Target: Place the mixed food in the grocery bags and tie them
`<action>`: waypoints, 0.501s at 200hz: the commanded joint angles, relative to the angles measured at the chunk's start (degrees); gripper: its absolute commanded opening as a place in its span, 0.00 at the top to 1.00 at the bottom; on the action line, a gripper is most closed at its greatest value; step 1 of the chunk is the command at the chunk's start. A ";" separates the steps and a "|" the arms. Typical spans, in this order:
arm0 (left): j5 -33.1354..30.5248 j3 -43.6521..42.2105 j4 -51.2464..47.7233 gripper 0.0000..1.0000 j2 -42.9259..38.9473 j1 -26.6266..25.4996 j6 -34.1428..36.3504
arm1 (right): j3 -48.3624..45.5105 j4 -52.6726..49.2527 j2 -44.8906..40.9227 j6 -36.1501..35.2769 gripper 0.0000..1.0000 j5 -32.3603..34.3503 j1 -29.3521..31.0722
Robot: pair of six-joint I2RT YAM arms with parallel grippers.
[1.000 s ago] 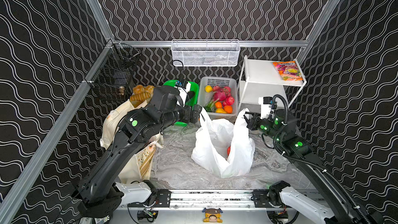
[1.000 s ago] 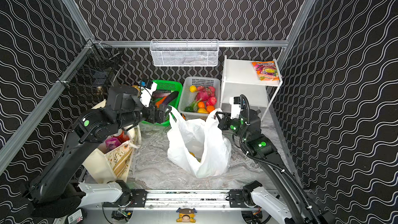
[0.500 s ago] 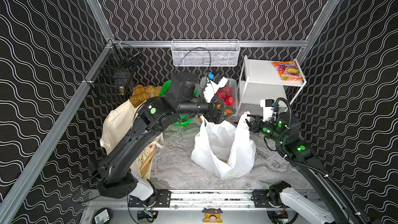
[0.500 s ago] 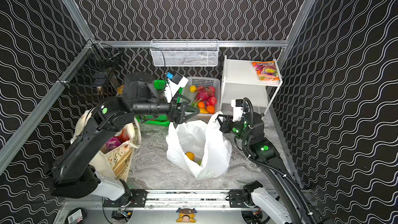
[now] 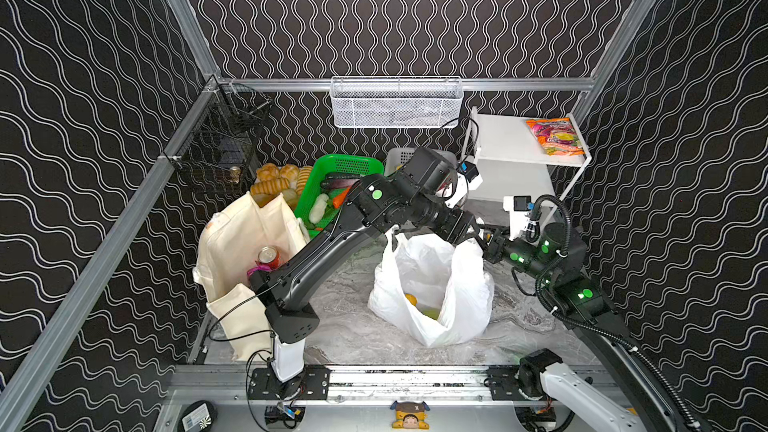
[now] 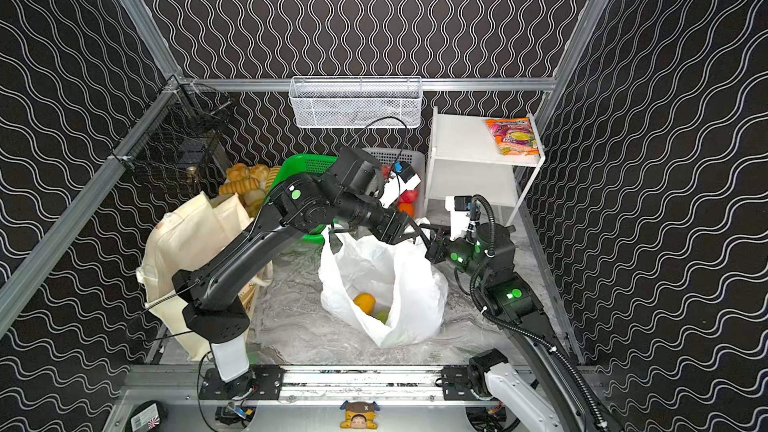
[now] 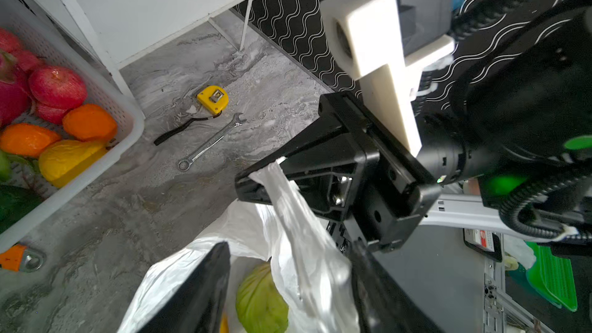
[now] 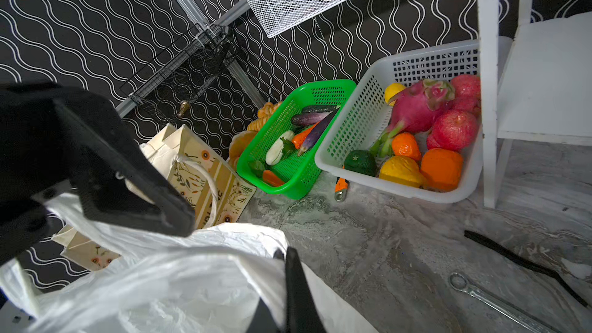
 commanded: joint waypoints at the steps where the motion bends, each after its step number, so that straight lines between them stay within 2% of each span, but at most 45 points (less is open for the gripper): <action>1: 3.38 0.32 0.07 0.48 0.14 0.01 0.26 | 0.40 1.35 0.17 -1.51 1.00 -0.93 -0.01; 10: 4.62 -0.06 0.49 0.56 0.01 0.01 0.41 | 0.67 1.24 0.27 -1.86 1.00 -1.34 -0.01; 25: 5.25 -0.79 1.42 0.79 -0.51 0.00 0.46 | 0.70 1.03 0.28 -1.89 1.00 -1.70 0.02; 44: 2.73 -1.84 3.10 1.00 -2.18 0.01 0.23 | 0.38 0.43 0.14 -2.41 1.00 -2.55 0.04; 54: 1.64 -2.90 5.15 1.00 -3.55 0.03 -0.10 | 0.17 -0.14 -0.12 -2.87 0.97 -3.83 -0.05; 64: 0.55 -3.98 7.32 1.00 -5.06 0.09 -0.68 | -0.27 -0.21 -0.53 -3.36 0.88 -6.19 -0.05; 90: -1.45 -6.35 11.45 1.00 -8.04 0.17 -1.43 | -2.51 3.70 -2.43 -4.74 0.54 -15.73 -0.04; 100: -0.61 -6.80 12.05 1.00 -8.46 0.14 -1.29 | -3.78 6.76 -2.91 -4.96 0.46 -18.77 -0.03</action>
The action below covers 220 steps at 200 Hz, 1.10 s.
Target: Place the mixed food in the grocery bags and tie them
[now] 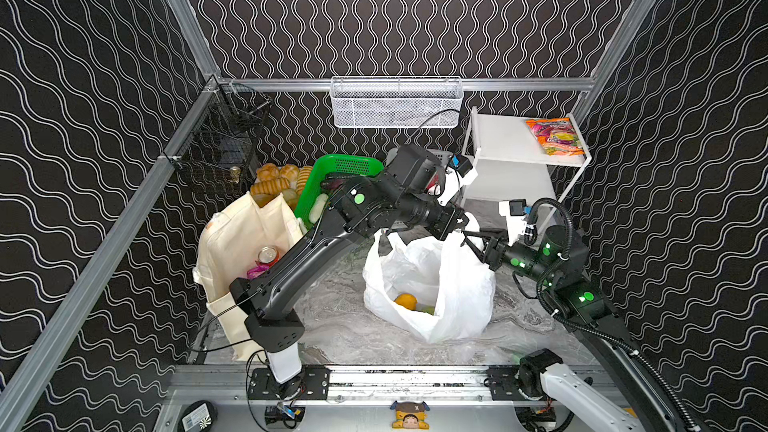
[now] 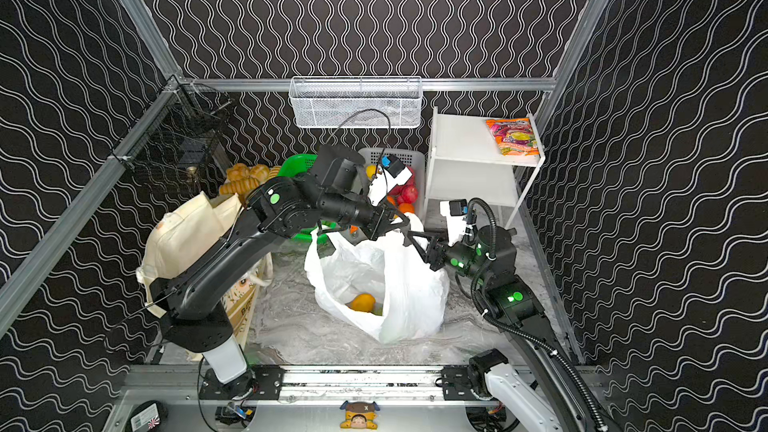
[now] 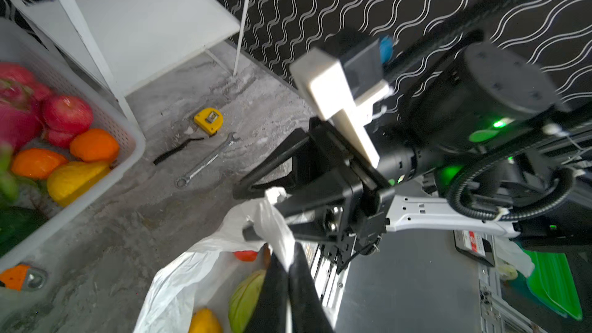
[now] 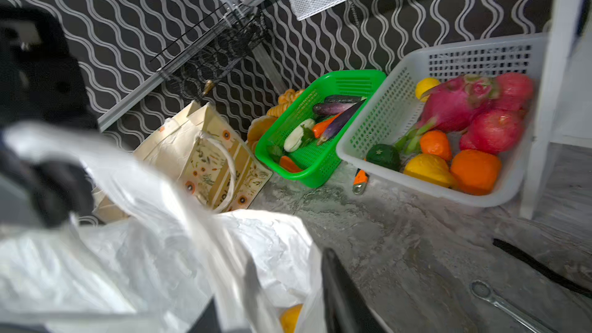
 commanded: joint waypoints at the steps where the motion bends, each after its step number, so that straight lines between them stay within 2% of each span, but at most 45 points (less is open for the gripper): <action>1: -0.65 -1.07 5.85 1.00 -1.25 0.10 -1.04 | -2.04 6.77 -1.15 -1.86 0.45 -10.39 0.10; 17: 1.46 -0.26 5.00 1.00 -0.73 0.21 -0.88 | -3.27 11.53 -1.36 -3.31 0.35 -15.07 0.14; 31: 2.10 1.19 3.36 1.00 0.17 0.25 -0.43 | -3.30 13.15 -1.14 -5.20 0.27 -15.80 0.10; 56: 0.76 1.57 2.64 1.00 0.17 0.25 0.02 | -1.75 12.03 -0.87 -10.35 0.17 -15.78 0.11; 83: -0.36 0.91 2.87 1.00 -0.41 0.34 0.11 | 0.61 7.99 -1.21 -13.02 0.12 -12.15 0.10; 149: 0.65 0.03 3.87 1.00 -0.57 0.43 -0.11 | 0.66 12.41 2.50 -11.93 0.00 -19.48 0.19; 170: -0.17 0.25 3.64 1.00 -0.42 0.43 -0.36 | 0.37 16.07 3.85 -10.05 0.00 -19.90 0.78; 181: 0.37 0.21 4.12 1.00 -0.47 0.45 -0.65 | -0.33 17.63 4.29 -9.45 0.04 -18.24 1.48; 202: -0.16 -0.73 5.71 1.00 -0.91 0.50 -1.63 | -1.04 17.69 5.50 -8.96 0.23 -10.63 3.61; 220: -2.97 -1.45 6.68 1.00 -1.33 0.51 -2.74 | -1.00 16.27 5.79 -6.76 0.40 0.06 6.86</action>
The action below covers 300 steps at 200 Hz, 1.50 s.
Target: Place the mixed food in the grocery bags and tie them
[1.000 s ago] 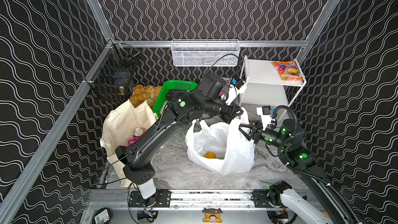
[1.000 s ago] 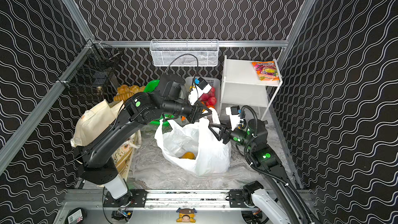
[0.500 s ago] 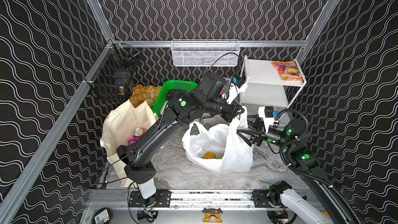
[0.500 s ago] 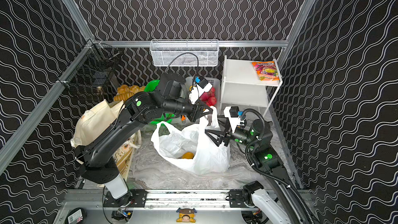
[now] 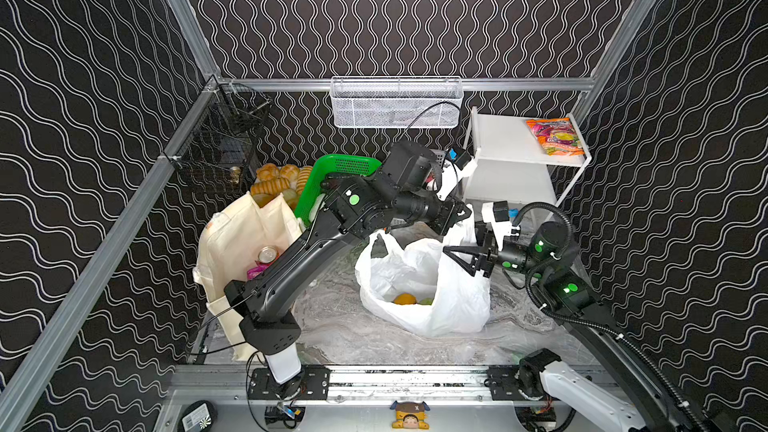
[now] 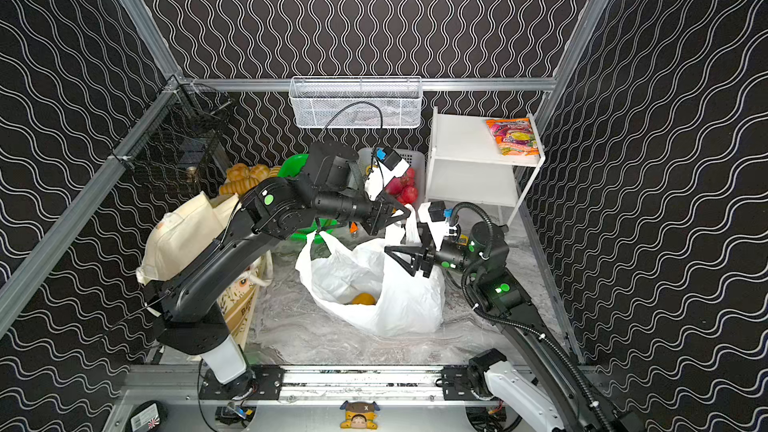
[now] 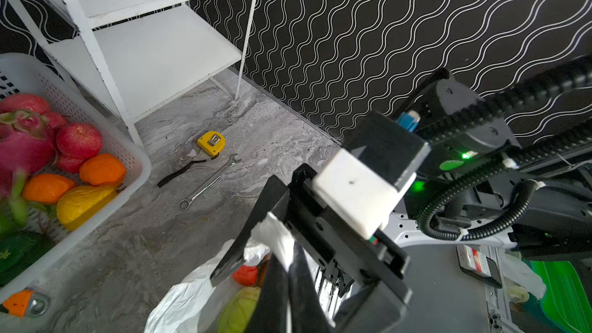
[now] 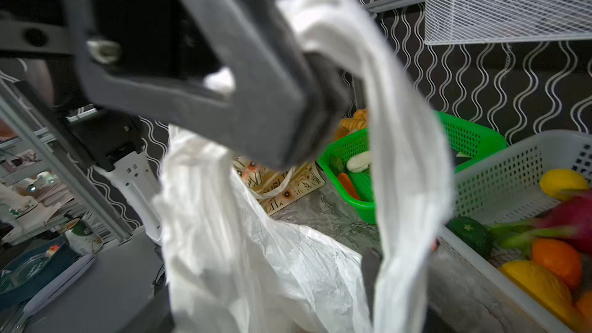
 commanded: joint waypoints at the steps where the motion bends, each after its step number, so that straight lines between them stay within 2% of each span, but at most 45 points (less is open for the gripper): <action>1: -2.91 -0.79 3.27 1.00 -0.86 0.08 -1.71 | -0.04 1.73 0.34 3.06 0.41 13.18 3.19; 8: -3.88 -1.32 3.85 1.00 -1.12 0.15 -2.26 | -0.46 1.84 0.06 3.41 0.45 15.93 4.51; 34: -5.03 -3.35 5.95 1.00 -2.18 0.51 -4.09 | -1.43 1.71 -1.05 0.86 0.51 27.81 11.97; 63: -5.21 -5.25 8.57 1.00 -3.17 0.83 -6.03 | -1.27 0.55 -1.51 0.56 0.48 42.73 18.18; 79: -4.29 -5.33 9.17 1.00 -3.11 0.92 -6.77 | -1.25 0.58 -1.26 0.40 0.53 47.22 20.53; 97: -4.22 -4.76 8.78 1.00 -2.93 0.89 -6.67 | -0.22 -1.43 -1.16 0.05 0.70 49.65 22.13; 121: -7.50 -5.26 8.30 1.00 -3.84 1.07 -6.15 | -1.91 -0.69 -3.02 -0.48 0.93 47.97 22.14; 131: -7.42 -5.59 8.59 1.00 -4.29 1.30 -5.61 | -2.48 -0.78 -3.72 -0.25 0.99 48.41 22.18; 144: -6.38 -5.12 8.30 0.88 -4.66 1.35 -3.12 | -2.78 -1.55 -4.31 0.14 1.00 48.69 22.15; 150: -6.50 -4.75 7.66 0.79 -4.90 1.38 -1.95 | -2.89 -1.76 -4.53 0.53 1.00 48.88 22.06; 160: -7.18 -3.92 5.85 0.51 -5.44 1.44 1.11 | -3.10 -1.91 -4.95 1.20 1.00 49.67 21.91; 174: -11.52 -3.27 2.00 0.26 -7.07 1.44 5.05 | -2.67 -2.82 -5.03 2.81 1.00 49.89 20.50; 195: -18.26 -4.57 -2.68 0.12 -10.94 1.61 8.49 | -0.65 -6.40 -3.65 5.78 1.00 43.88 14.71; 217: -24.56 -4.79 -8.93 0.07 -14.26 2.09 10.37 | 0.20 -7.42 -2.51 8.83 1.00 36.26 8.12; 247: -34.67 -5.19 -18.85 0.05 -16.40 3.74 10.33 | 1.46 -8.00 -1.94 8.11 1.00 34.57 6.49; 272: -33.75 -7.09 -21.72 0.08 -16.87 6.98 8.98 | 2.99 -9.71 -0.44 7.80 1.00 34.56 6.41; 300: -31.78 -8.61 -22.09 0.20 -17.49 8.22 8.24 | 3.80 -10.12 0.79 8.48 1.00 33.59 6.40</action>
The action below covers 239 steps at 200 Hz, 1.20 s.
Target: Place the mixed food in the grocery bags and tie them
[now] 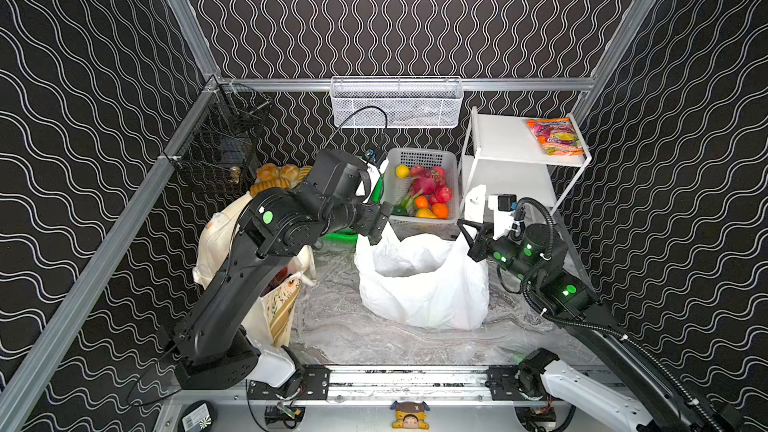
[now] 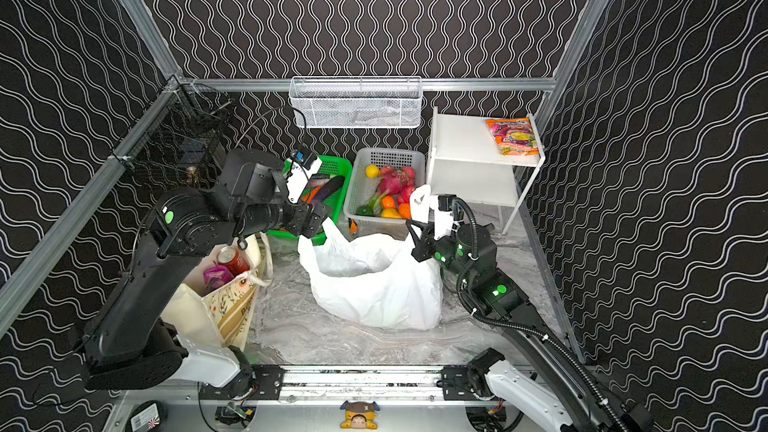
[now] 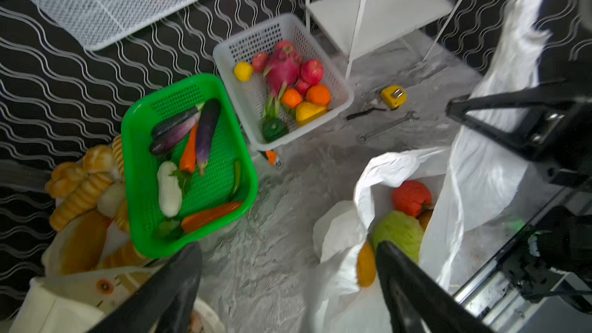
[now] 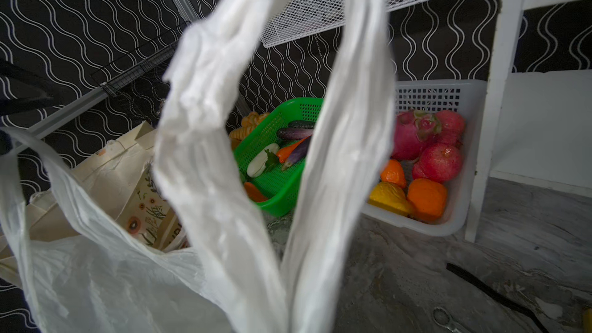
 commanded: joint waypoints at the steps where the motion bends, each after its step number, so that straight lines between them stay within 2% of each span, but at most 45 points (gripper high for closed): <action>1: -0.24 -0.58 -2.61 0.21 -0.57 0.63 -0.79 | 1.13 -0.49 0.73 1.05 1.00 -1.84 -0.09; 26: 0.62 -0.90 -5.53 0.25 -1.30 0.79 -1.71 | 1.83 -1.65 1.39 0.98 1.00 -1.72 -0.08; 39: 1.84 -2.78 -5.29 0.34 -2.51 0.78 -1.67 | 2.02 -2.15 1.50 0.85 1.00 -1.61 -0.06; 69: 9.21 -3.09 -3.93 0.41 -4.17 0.80 -1.80 | 2.45 -3.02 2.33 0.91 1.00 -1.88 -0.07; 80: 11.18 -3.63 -2.50 0.54 -4.79 0.73 -1.29 | 2.63 -3.01 2.67 0.87 1.00 -2.30 -0.04; 101: 12.19 -2.85 -1.02 0.92 -4.52 0.77 -0.34 | 2.87 -3.12 2.91 0.49 1.00 -3.58 -0.04; 107: 12.52 -2.45 -0.38 1.00 -4.46 0.76 0.03 | 3.21 -3.45 2.91 0.09 1.00 -4.71 -0.09; 134: 15.21 -0.13 2.91 1.00 -3.50 0.75 3.39 | 6.39 -7.32 4.56 -1.85 1.00 -13.84 -0.09; 153: 17.82 6.52 0.56 1.00 0.27 0.77 6.23 | 9.03 -10.90 5.77 -2.79 1.00 -22.45 -0.08; 177: 14.70 12.90 -2.09 1.00 2.88 0.79 8.26 | 12.41 -13.36 4.21 -2.25 1.00 -28.16 -0.13; 207: 10.66 16.28 -1.48 1.00 1.21 0.78 8.34 | 16.76 -17.00 2.36 -1.45 1.00 -32.97 -0.09; 239: 12.20 21.06 -2.55 1.00 1.51 0.78 6.67 | 24.19 -22.99 3.72 -2.60 1.00 -40.67 -0.08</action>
